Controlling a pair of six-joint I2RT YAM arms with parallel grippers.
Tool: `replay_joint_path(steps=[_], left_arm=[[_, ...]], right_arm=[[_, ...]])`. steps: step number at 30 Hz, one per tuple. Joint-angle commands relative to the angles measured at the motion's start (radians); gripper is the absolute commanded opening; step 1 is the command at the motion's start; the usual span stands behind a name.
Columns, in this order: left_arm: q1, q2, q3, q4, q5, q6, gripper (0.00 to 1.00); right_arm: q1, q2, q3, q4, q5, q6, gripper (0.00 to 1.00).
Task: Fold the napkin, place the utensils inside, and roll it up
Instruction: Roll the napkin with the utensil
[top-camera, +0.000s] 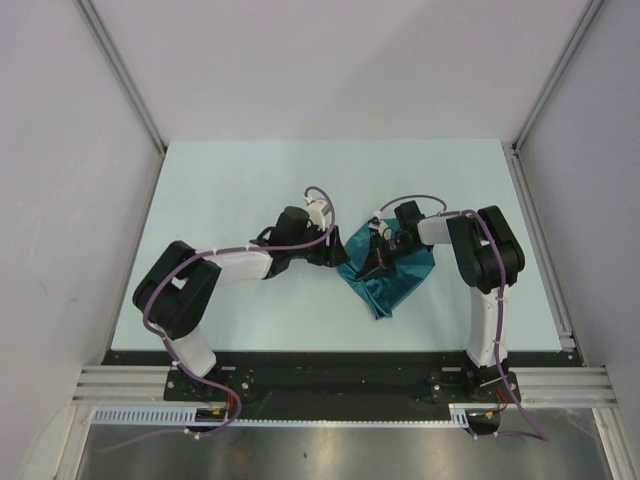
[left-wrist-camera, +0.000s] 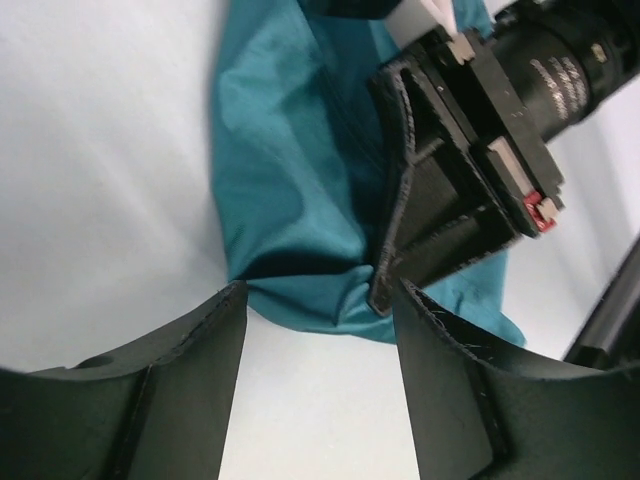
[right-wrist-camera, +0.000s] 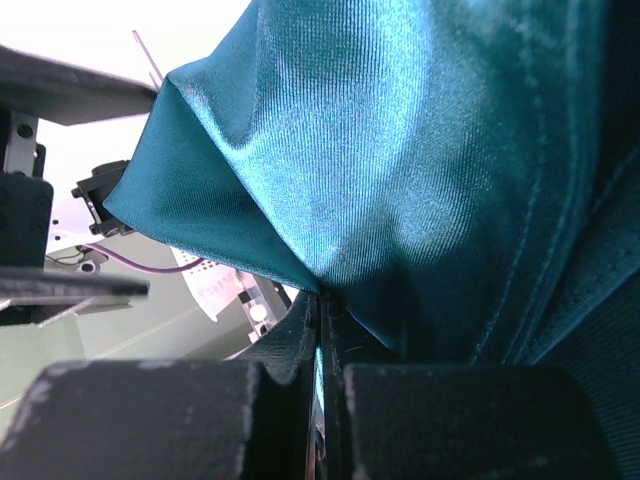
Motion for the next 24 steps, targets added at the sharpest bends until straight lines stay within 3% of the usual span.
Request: replay_joint_path(steps=[1, 7, 12, 16, 24], left_arm=[[-0.017, 0.013, 0.058, -0.027, -0.106, 0.071, 0.63], [-0.017, 0.033, 0.078, -0.021, -0.107, 0.086, 0.60], [0.017, -0.001, 0.024, 0.066, -0.042, 0.141, 0.83], [0.054, 0.026, -0.001, 0.151, 0.099, 0.138, 0.88], [0.055, 0.094, 0.039, 0.165, 0.144, 0.146, 0.81]], right_arm=[[-0.006, 0.010, 0.013, 0.009, -0.011, 0.010, 0.00], [-0.007, 0.010, 0.013, 0.023, -0.008, 0.033, 0.00], [-0.016, 0.015, 0.010, 0.048, -0.003, 0.079, 0.00], [-0.036, 0.021, 0.010, 0.049, 0.009, 0.101, 0.00], [-0.044, 0.032, 0.002, 0.043, 0.014, 0.092, 0.00]])
